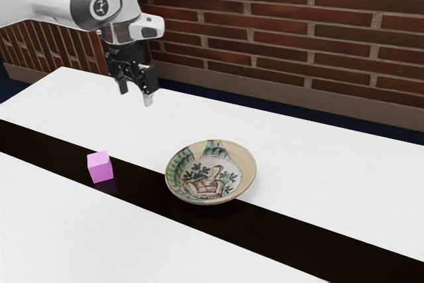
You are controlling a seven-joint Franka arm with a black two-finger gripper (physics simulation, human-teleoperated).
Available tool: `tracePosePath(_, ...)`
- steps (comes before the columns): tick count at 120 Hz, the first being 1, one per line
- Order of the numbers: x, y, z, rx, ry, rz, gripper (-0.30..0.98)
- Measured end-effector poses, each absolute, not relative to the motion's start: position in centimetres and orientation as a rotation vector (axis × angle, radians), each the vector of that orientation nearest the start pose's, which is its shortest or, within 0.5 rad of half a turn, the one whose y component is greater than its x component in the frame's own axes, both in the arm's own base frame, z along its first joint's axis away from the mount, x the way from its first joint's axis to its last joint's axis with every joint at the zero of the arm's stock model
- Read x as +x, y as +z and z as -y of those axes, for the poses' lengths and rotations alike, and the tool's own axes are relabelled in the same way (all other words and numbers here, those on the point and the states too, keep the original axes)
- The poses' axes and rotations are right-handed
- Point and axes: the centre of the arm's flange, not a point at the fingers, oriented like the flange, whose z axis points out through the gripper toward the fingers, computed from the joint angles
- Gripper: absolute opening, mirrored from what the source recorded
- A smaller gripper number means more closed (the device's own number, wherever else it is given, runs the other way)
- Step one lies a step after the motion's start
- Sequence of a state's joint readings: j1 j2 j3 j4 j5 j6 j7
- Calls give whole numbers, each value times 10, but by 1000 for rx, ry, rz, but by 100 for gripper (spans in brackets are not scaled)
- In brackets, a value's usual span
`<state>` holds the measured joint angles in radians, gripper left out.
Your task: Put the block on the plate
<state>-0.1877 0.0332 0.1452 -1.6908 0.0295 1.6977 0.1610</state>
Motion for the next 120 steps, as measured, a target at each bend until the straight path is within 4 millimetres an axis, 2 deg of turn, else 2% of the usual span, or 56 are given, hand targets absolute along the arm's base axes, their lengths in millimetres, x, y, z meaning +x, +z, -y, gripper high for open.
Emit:
tracePosePath(7, 570, 558, 17, -3093, 45, -318, 69)
tracePosePath(16, 568, 547, 10, -3095, 70, -312, 69)
tracePosePath(37, 558, 494, -7, -3103, 180, -231, 69)
tracePosePath(61, 576, 444, -16, -3091, 228, 21, 69)
tracePosePath(69, 583, 429, -36, -3087, 220, 175, 69)
tracePosePath(83, 586, 422, -72, -3063, 174, 441, 69)
tracePosePath(96, 588, 406, -111, -3016, 135, 678, 69)
tracePosePath(112, 595, 373, -137, -2963, 109, 867, 69)
tracePosePath(120, 591, 358, -151, -2941, 97, 950, 69)
